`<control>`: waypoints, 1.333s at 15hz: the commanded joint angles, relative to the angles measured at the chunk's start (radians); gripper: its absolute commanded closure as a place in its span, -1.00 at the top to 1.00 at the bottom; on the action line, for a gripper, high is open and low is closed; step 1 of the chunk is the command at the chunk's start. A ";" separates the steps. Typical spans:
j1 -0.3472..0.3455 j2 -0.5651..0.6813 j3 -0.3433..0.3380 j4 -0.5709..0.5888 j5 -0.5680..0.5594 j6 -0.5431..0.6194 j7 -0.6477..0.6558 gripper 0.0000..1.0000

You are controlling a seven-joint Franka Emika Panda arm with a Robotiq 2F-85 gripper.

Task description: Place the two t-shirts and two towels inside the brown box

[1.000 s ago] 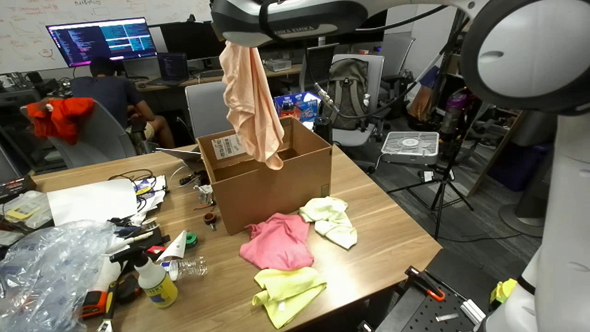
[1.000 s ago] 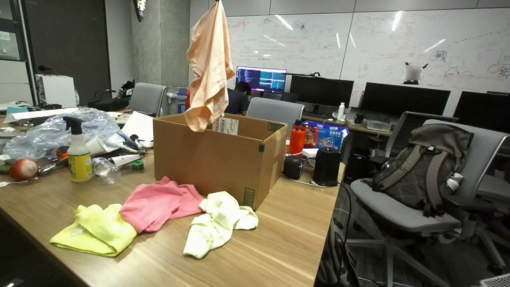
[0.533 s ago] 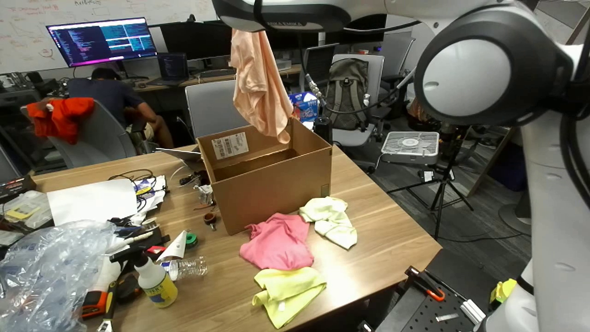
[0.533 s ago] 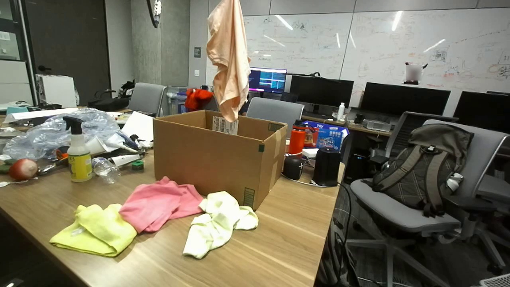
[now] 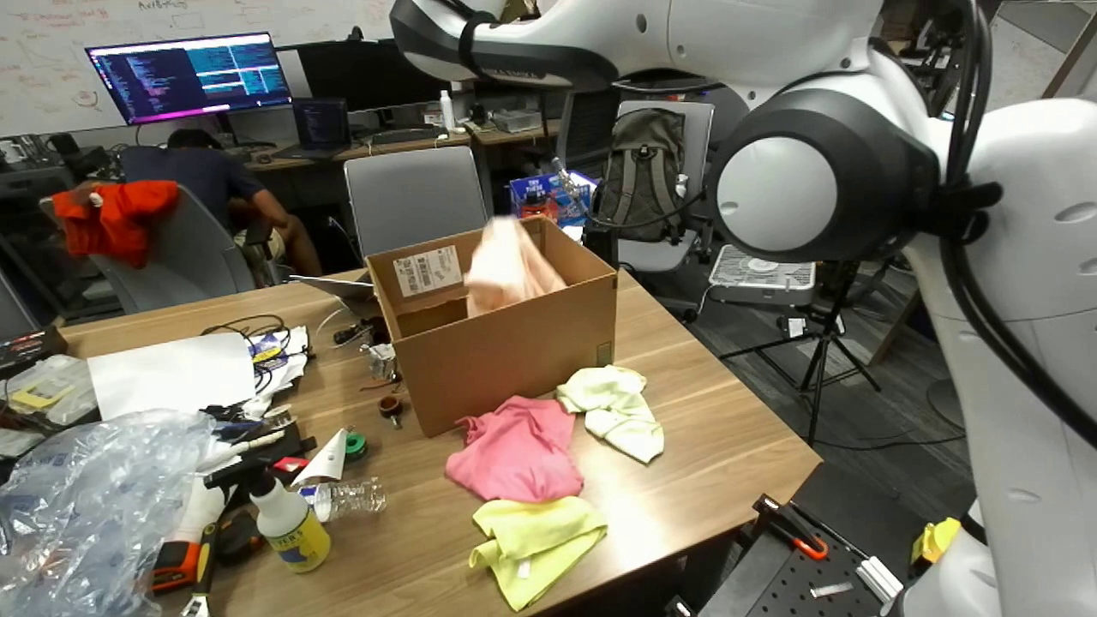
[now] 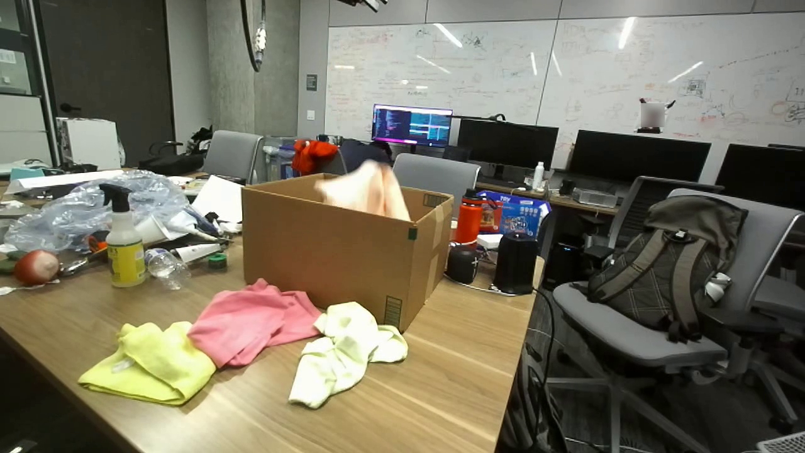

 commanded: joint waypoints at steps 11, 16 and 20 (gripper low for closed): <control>-0.019 -0.088 0.082 -0.056 0.182 -0.352 -0.135 1.00; -0.077 -0.193 0.119 -0.177 0.328 -0.405 -0.133 1.00; -0.150 -0.314 0.135 -0.386 0.483 -0.375 -0.115 1.00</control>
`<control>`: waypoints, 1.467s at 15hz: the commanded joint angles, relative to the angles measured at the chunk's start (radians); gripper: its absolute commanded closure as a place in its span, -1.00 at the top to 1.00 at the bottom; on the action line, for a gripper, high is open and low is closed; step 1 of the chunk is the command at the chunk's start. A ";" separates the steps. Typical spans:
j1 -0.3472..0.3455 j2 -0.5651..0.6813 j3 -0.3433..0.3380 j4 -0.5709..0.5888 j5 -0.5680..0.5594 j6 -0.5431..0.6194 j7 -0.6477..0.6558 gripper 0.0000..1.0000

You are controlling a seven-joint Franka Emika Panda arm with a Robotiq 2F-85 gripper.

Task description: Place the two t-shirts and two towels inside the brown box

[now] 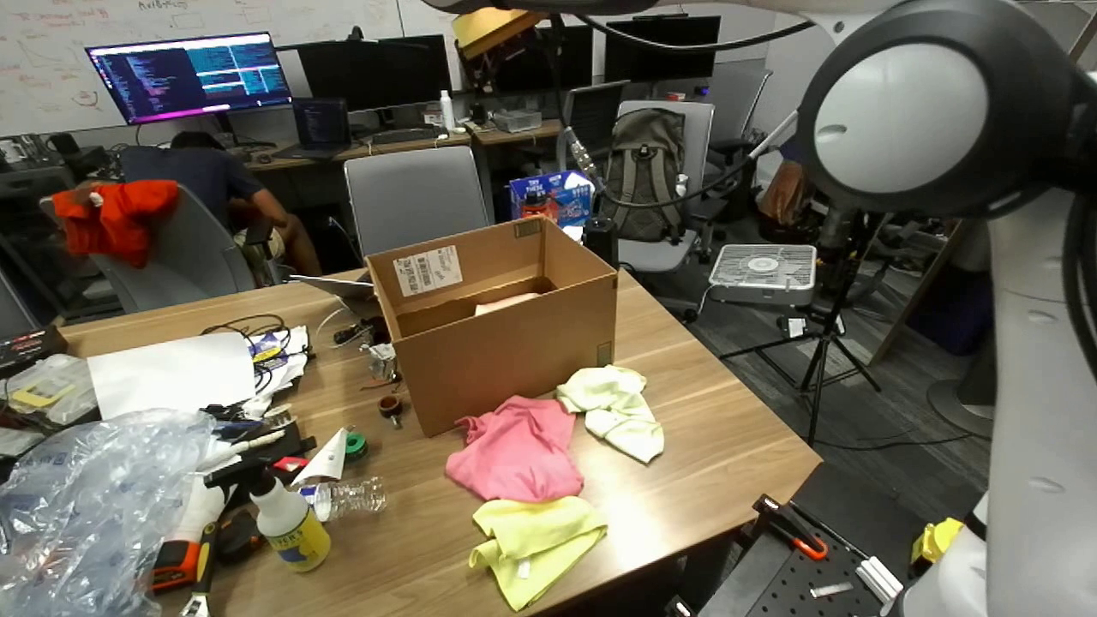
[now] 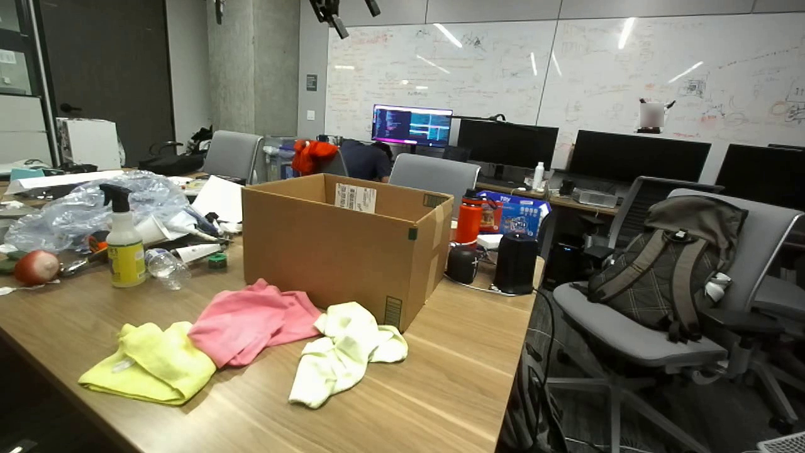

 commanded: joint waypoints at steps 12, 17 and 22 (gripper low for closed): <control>-0.119 -0.343 -0.079 -0.813 0.509 0.252 -0.071 1.00; -0.087 -0.397 -0.109 -1.017 0.522 0.363 -0.070 1.00; -0.059 -0.435 -0.103 -1.178 0.506 0.522 -0.050 1.00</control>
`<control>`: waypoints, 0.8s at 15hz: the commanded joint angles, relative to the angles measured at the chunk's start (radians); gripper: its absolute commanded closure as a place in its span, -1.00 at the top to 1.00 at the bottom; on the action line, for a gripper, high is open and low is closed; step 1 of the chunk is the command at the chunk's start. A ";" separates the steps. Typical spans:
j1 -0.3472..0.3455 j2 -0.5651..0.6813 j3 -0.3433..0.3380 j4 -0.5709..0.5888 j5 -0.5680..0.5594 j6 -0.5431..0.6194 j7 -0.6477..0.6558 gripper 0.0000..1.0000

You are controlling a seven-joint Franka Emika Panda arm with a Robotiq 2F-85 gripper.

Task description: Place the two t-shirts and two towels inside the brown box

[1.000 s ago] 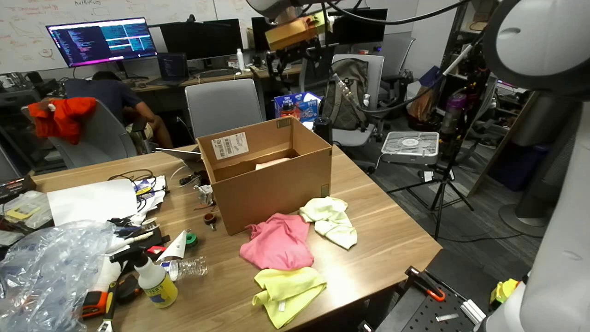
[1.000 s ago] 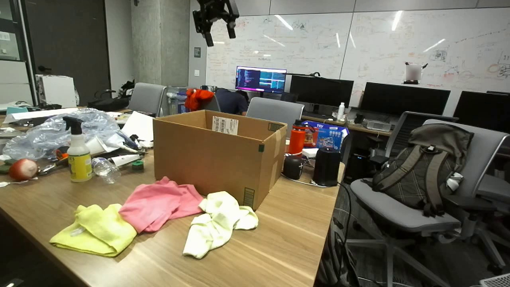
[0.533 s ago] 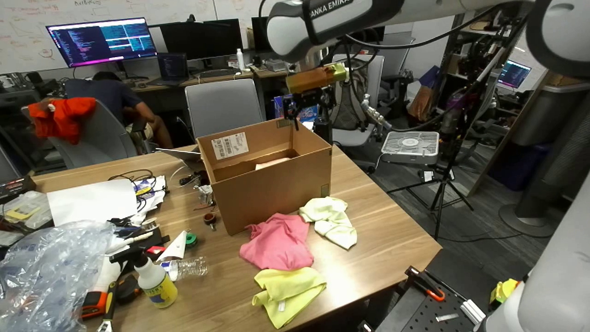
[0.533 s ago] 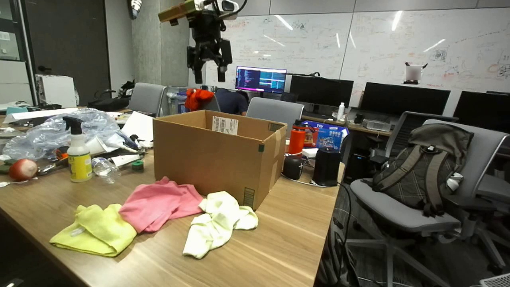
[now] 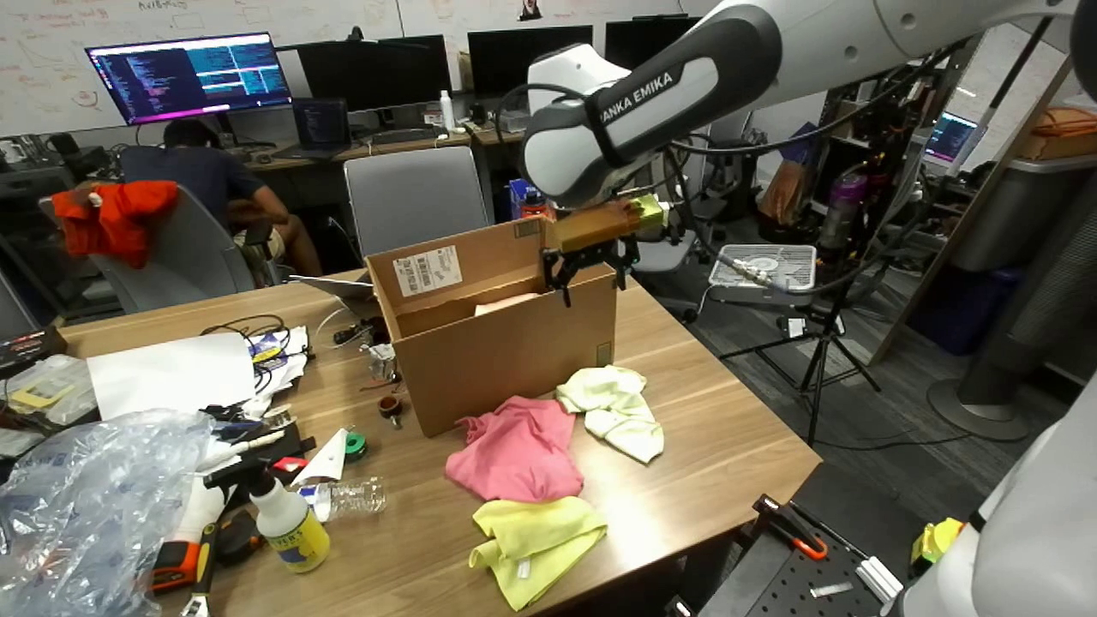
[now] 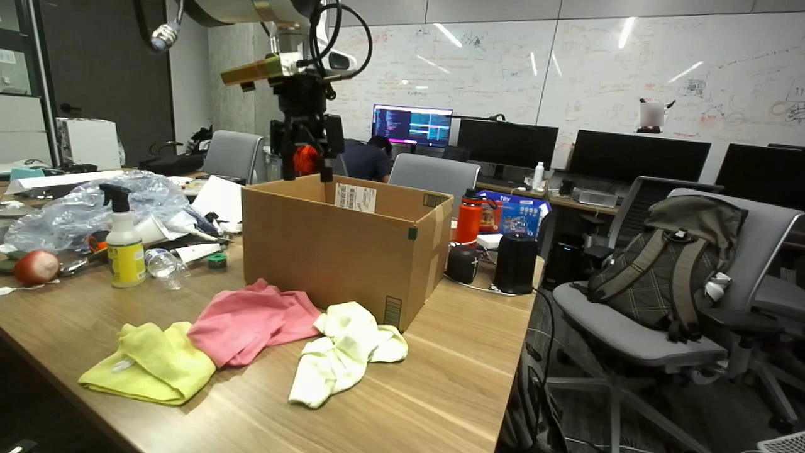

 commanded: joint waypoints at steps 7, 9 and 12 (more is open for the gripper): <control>0.064 -0.043 0.003 -0.221 -0.001 0.257 0.026 1.00; 0.080 -0.030 0.014 -0.242 0.011 0.282 0.023 1.00; 0.103 -0.010 0.027 -0.257 0.012 0.301 0.018 1.00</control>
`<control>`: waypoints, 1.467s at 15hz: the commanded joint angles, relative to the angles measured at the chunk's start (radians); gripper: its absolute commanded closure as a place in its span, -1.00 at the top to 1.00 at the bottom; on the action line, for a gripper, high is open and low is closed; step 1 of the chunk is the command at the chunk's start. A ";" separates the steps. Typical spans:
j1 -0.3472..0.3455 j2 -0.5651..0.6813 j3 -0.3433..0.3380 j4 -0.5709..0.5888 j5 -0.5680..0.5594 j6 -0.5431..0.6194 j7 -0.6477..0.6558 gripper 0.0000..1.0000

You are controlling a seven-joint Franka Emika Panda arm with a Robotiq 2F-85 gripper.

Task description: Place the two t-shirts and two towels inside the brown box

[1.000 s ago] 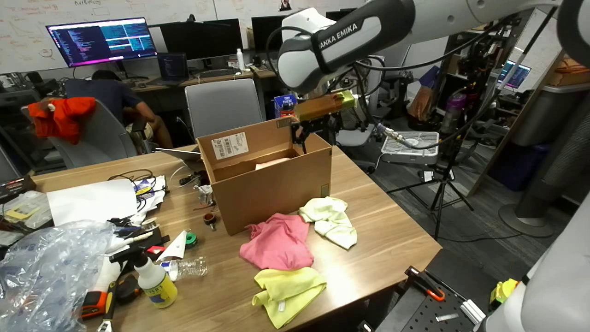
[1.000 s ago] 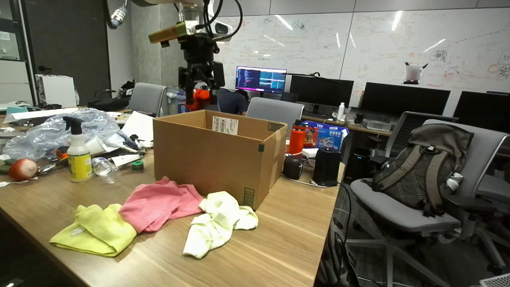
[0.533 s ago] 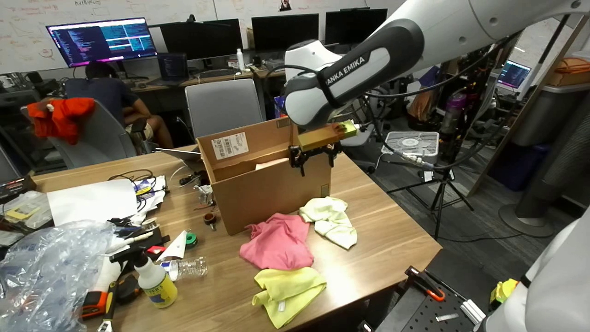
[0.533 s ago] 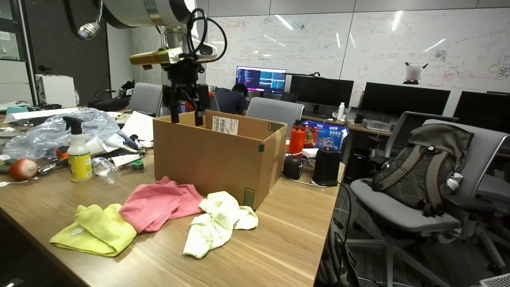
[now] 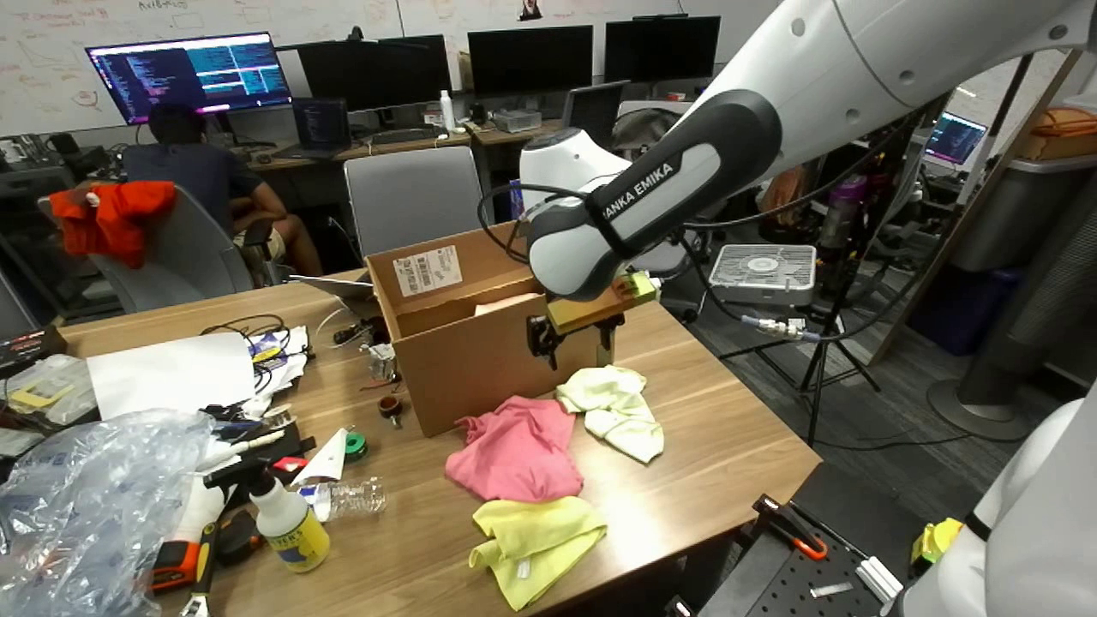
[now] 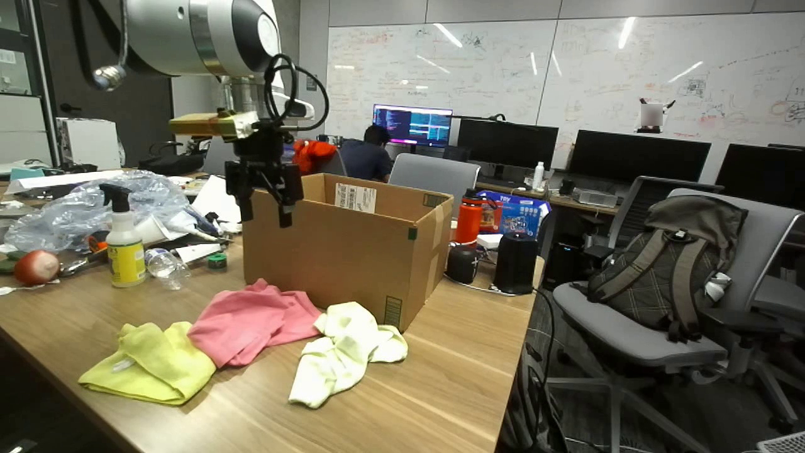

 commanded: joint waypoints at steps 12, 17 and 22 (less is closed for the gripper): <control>0.097 0.219 0.034 0.067 0.045 0.147 -0.070 1.00; 0.092 0.318 0.038 0.140 0.146 0.158 -0.160 1.00; 0.100 0.394 0.032 0.203 0.182 0.148 -0.183 1.00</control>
